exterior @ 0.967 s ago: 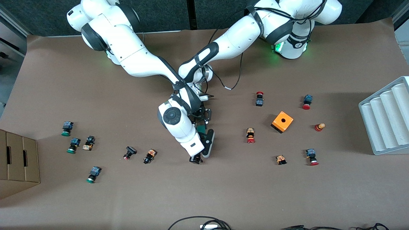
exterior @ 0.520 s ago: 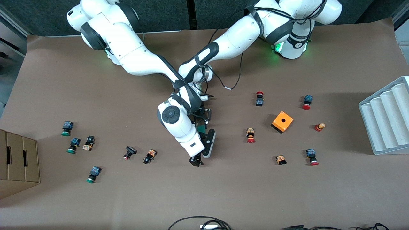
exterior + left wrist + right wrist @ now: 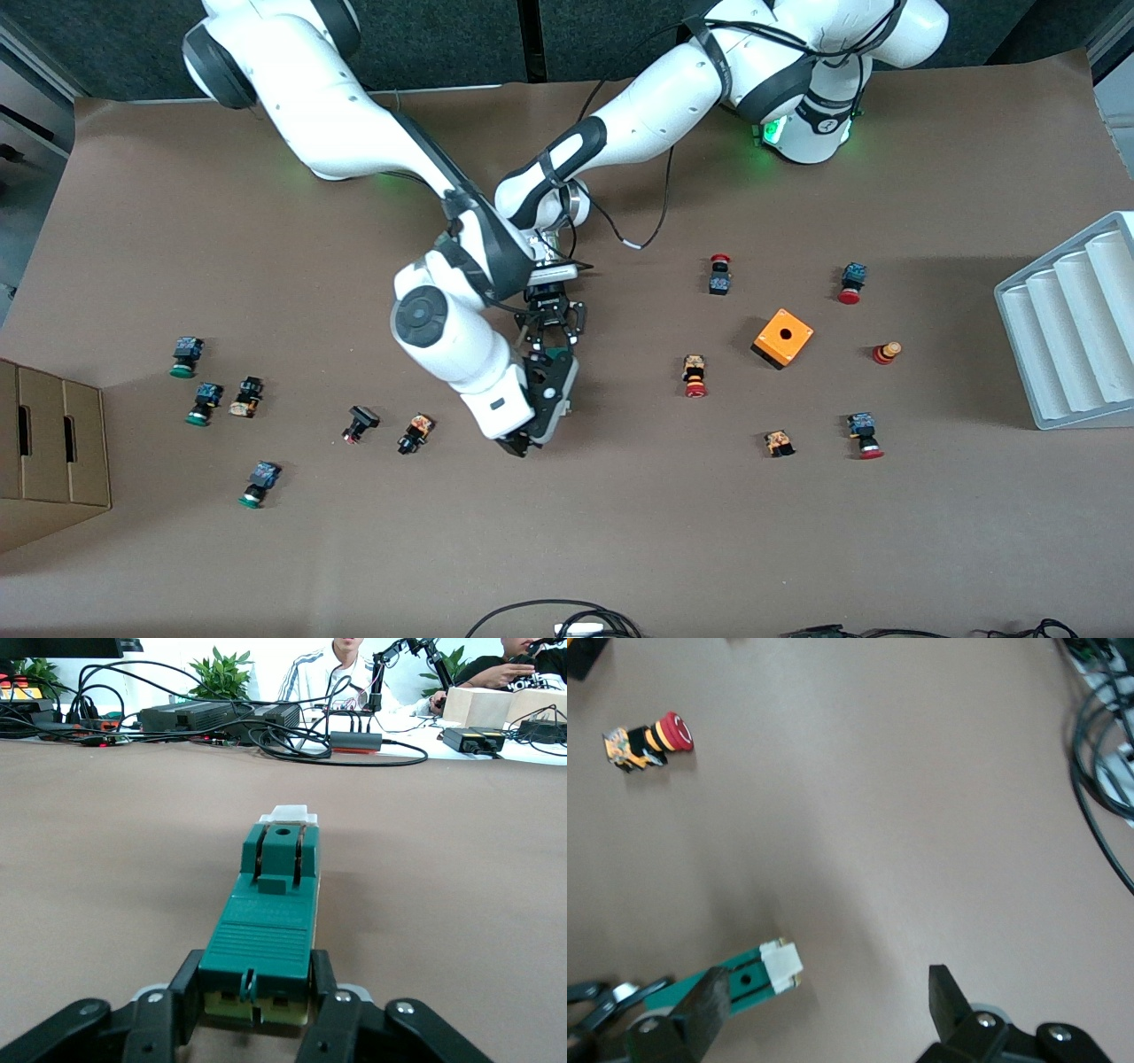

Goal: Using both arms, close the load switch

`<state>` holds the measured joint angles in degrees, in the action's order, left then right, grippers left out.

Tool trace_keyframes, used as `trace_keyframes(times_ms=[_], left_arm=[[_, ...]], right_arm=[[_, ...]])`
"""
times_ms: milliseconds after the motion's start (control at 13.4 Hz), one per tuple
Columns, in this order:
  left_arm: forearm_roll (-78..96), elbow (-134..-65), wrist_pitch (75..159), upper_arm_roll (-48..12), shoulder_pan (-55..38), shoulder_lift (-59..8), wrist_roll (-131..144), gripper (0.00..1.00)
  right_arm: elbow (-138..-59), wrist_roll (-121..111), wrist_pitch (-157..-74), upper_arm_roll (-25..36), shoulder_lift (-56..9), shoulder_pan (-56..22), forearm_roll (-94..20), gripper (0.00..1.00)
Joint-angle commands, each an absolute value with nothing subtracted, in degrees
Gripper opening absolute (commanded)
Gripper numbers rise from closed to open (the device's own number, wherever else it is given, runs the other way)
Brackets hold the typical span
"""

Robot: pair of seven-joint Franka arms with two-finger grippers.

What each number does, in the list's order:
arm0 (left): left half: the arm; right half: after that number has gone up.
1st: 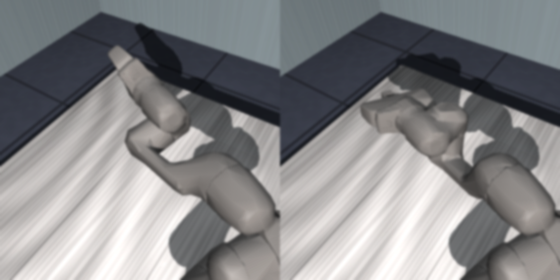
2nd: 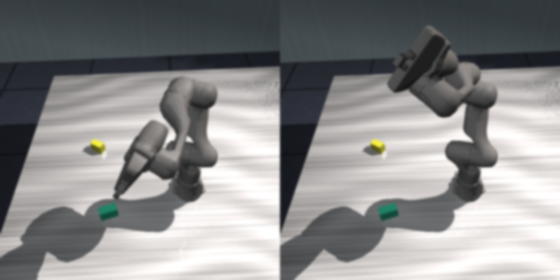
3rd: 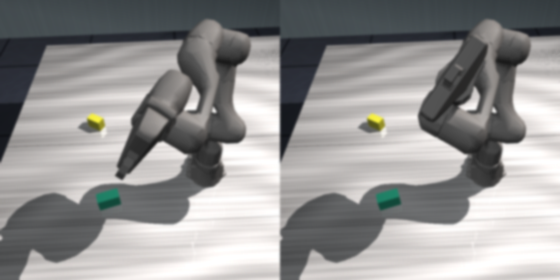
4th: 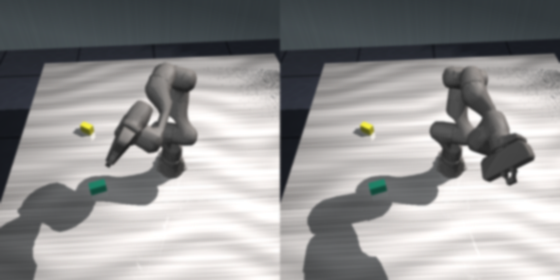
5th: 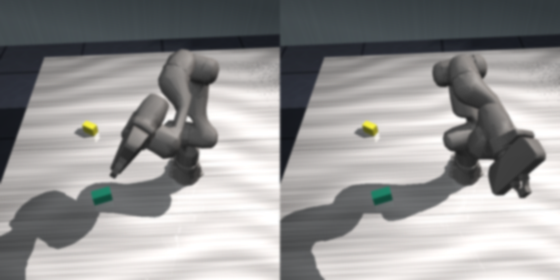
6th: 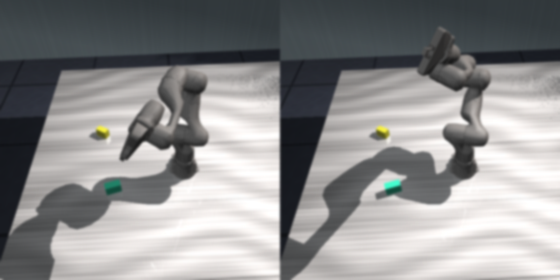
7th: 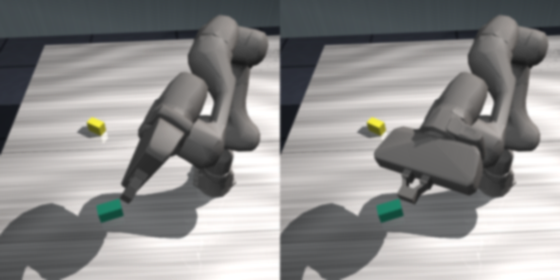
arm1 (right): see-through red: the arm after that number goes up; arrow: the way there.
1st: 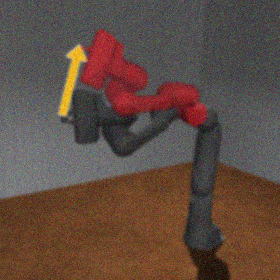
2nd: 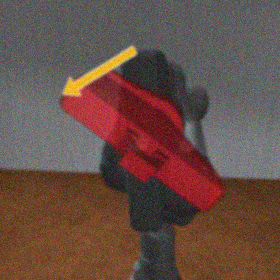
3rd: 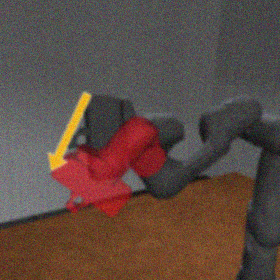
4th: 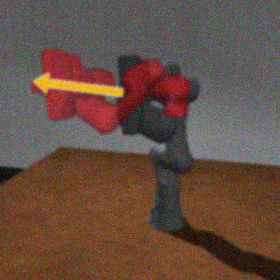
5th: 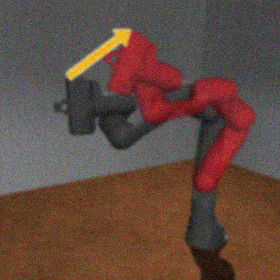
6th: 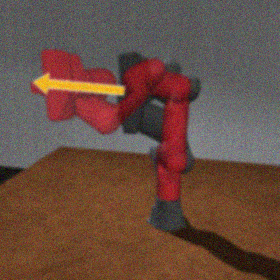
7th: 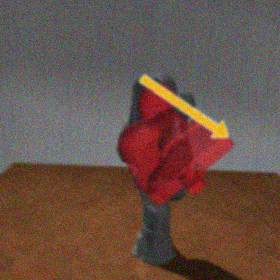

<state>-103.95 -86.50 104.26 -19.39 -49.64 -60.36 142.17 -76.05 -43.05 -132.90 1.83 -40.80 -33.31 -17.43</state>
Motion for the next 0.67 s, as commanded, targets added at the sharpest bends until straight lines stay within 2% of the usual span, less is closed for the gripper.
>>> trace_keyframes(times_ms=[0, 74, 595], left_arm=[[-103.27, -85.52, 103.8, -19.07, -49.92, -60.47, 141.86, 0.85], [-103.27, -85.52, 103.89, -19.07, -49.92, -60.47, 141.86, 0.99], [-103.27, -85.52, 103.8, -19.07, -50.01, -60.38, 141.68, 1.0]], right_arm=[[-77.96, -36.95, -129.12, 1.49, -36.22, -32.87, -18.98, 1.0], [-77.96, -33.87, -127.89, 1.58, -34.82, -32.87, -18.98, 1.0], [-77.87, -26.73, -113.23, 1.67, -27.87, -27.26, -18.37, 1.0]])
